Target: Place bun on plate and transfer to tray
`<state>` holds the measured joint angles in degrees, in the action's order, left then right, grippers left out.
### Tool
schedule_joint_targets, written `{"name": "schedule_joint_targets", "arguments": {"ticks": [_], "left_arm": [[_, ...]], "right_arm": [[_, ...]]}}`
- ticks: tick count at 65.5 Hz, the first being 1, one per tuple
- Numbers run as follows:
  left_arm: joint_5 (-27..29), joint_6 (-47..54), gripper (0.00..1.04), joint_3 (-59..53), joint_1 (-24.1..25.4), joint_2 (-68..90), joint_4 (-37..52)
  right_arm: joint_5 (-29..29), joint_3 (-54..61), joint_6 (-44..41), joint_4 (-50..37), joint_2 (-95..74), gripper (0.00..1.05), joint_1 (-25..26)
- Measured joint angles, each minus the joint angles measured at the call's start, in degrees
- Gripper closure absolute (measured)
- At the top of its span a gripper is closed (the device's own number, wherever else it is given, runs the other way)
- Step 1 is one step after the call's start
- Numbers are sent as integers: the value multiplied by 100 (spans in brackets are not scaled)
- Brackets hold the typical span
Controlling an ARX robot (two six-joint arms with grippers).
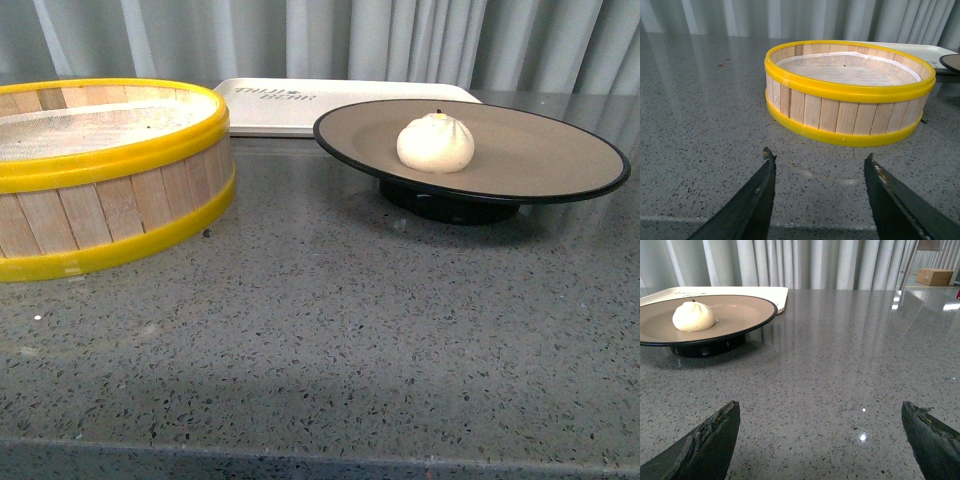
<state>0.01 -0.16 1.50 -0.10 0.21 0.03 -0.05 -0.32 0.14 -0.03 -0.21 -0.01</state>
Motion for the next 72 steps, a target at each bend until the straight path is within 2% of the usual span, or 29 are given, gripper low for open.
{"name": "schedule_joint_targets", "arguments": {"ticks": [5, 8, 12, 32, 34, 37, 39, 40, 43, 49, 55, 63, 72], "left_arm": [[0, 0, 10, 0, -2, 0, 0], [0, 4, 5, 0, 0, 2, 0], [0, 0, 7, 0, 0, 0, 0], [0, 2, 7, 0, -2, 0, 0], [0, 2, 7, 0, -2, 2, 0], [0, 2, 7, 0, 0, 0, 0], [11, 2, 7, 0, -2, 2, 0], [13, 2, 7, 0, 0, 0, 0], [-4, 2, 7, 0, -2, 0, 0], [0, 2, 7, 0, -2, 0, 0], [2, 2, 7, 0, 0, 0, 0], [0, 2, 7, 0, -2, 0, 0], [0, 2, 7, 0, -2, 0, 0]], "right_arm": [[-2, 0, 0, 0, 0, 8, 0], [-2, 0, 0, 0, 0, 8, 0], [-2, 0, 0, 0, 0, 8, 0], [0, 0, 0, 0, 0, 8, 0], [197, -22, 35, 83, -57, 8, -57], [925, -234, 125, 374, -433, 8, -229], [1322, -376, 186, 212, -835, 8, -221], [1329, -459, 219, 37, -1088, 8, -144], [1110, -660, 341, -450, -1661, 8, 127], [186, -1215, 914, -1847, -3128, 8, 922], [-433, -1843, 1685, -2820, -4518, 8, 1375], [-863, -2675, 2892, -3204, -6161, 8, 1436], [-1224, -3462, 4706, -3139, -7484, 8, 835]]}}
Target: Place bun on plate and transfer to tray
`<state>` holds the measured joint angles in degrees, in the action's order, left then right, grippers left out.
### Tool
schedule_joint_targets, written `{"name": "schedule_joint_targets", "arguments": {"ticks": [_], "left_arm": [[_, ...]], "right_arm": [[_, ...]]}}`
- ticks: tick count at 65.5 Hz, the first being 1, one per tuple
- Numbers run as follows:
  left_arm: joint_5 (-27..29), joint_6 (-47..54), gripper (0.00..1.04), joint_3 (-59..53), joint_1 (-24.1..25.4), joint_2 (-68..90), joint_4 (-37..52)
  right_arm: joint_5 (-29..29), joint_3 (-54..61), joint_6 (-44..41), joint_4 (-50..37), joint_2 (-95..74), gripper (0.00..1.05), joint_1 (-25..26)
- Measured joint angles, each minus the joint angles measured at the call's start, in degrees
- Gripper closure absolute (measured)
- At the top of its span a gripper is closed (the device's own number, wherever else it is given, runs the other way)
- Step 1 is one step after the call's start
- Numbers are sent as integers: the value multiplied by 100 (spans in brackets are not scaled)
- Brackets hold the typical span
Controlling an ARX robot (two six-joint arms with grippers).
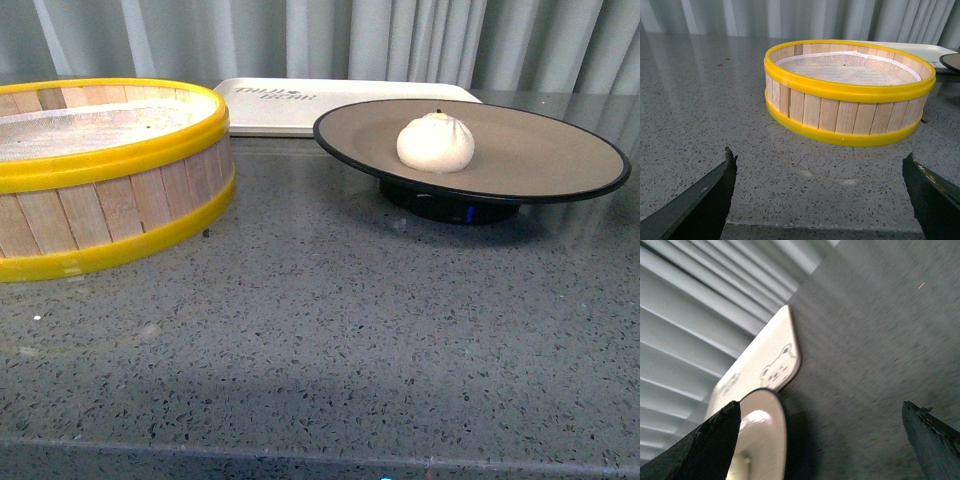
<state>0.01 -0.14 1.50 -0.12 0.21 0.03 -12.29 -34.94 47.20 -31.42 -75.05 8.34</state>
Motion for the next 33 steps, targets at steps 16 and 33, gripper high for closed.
{"name": "schedule_joint_targets", "arguments": {"ticks": [16, 33], "left_arm": [[0, 0, 7, 0, 0, 0, 0], [0, 0, 7, 0, 2, 0, 0]], "right_arm": [[-549, -337, 1596, 155, -470, 8, -881], [-811, -339, 2129, 264, -603, 8, -1095]]}}
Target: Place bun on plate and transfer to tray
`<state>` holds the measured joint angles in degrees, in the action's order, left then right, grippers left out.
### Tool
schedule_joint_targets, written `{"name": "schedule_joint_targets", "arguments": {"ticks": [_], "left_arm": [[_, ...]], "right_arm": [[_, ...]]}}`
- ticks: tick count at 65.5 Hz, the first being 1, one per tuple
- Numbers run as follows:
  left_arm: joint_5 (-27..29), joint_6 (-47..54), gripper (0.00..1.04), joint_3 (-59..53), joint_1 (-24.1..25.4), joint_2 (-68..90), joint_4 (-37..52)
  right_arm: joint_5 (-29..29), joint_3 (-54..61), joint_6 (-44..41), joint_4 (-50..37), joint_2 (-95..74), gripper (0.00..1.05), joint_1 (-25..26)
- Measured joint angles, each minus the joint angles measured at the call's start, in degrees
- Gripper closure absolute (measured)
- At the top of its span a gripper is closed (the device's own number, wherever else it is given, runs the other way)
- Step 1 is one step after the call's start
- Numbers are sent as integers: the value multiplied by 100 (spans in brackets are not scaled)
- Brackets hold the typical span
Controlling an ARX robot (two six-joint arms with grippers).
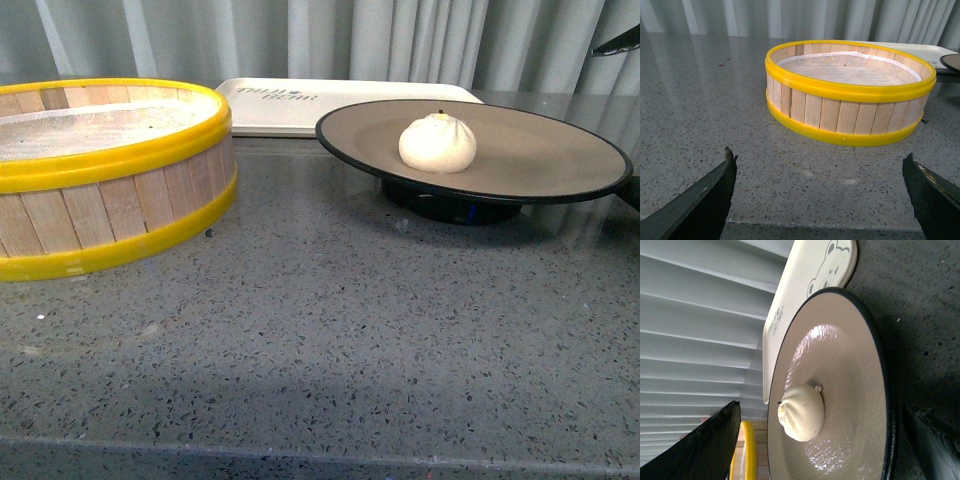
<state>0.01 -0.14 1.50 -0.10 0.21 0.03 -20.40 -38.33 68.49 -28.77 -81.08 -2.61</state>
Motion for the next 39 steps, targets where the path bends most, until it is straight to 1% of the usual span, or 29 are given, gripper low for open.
{"name": "schedule_joint_targets", "arguments": {"ticks": [16, 30, 33, 39], "left_arm": [[0, 0, 7, 0, -2, 0, 0], [0, 0, 7, 0, 0, 0, 0], [0, 0, 7, 0, 0, 0, 0], [0, 0, 7, 0, -2, 0, 0]], "right_arm": [[-291, -260, 262, -33, -428, 8, 15], [-428, -579, 442, -142, -863, 9, -157], [-426, -612, 483, -144, -911, 11, -190], [-420, -643, 481, -149, -946, 27, -225]]}}
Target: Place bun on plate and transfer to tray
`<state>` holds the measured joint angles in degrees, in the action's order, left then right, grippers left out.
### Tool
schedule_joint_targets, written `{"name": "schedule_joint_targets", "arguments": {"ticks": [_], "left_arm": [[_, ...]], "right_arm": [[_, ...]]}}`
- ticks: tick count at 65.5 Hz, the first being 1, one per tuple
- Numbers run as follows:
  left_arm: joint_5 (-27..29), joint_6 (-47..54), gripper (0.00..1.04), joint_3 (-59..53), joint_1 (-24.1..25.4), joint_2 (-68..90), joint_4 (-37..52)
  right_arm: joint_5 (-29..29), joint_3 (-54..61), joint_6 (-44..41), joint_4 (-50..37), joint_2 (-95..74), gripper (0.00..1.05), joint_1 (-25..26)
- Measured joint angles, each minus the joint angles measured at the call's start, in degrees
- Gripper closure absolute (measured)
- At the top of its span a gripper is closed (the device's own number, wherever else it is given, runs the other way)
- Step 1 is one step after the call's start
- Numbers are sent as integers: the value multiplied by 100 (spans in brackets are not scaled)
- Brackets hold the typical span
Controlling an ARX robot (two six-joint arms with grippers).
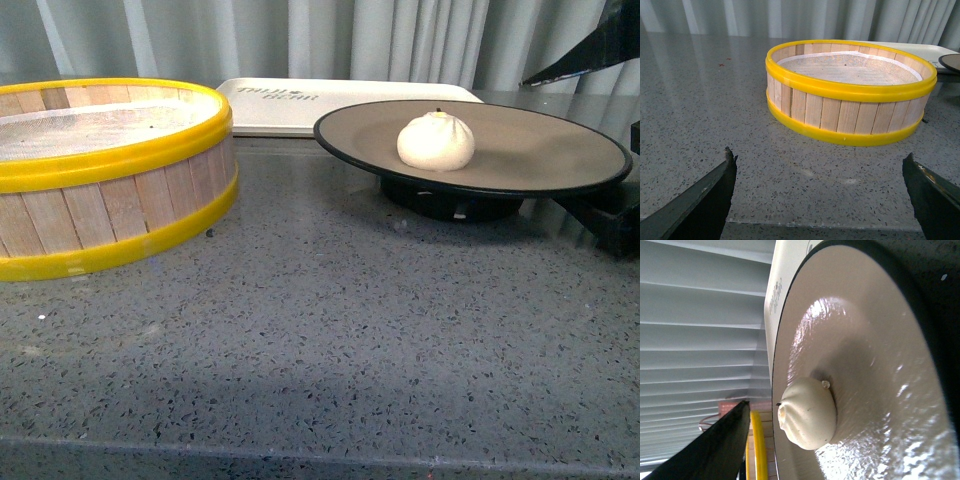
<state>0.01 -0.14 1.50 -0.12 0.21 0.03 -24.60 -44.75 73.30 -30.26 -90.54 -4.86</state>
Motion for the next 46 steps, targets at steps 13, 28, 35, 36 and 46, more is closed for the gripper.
{"name": "schedule_joint_targets", "arguments": {"ticks": [13, 28, 35, 36, 46], "left_arm": [[0, 0, 7, 0, 0, 0, 0], [2, 0, 7, 0, 2, 0, 0], [-4, 0, 7, 0, 0, 0, 0], [0, 0, 7, 0, 0, 0, 0], [0, 0, 7, 0, 2, 0, 0]], "right_arm": [[-52, -52, -4, 57, -22, 65, 22], [-92, -66, -79, 63, -22, 102, 44], [-114, -83, -129, 59, -28, 102, 63], [-118, -83, -120, 57, -31, 102, 68], [-107, -83, -127, -4, -31, 102, 151]]}}
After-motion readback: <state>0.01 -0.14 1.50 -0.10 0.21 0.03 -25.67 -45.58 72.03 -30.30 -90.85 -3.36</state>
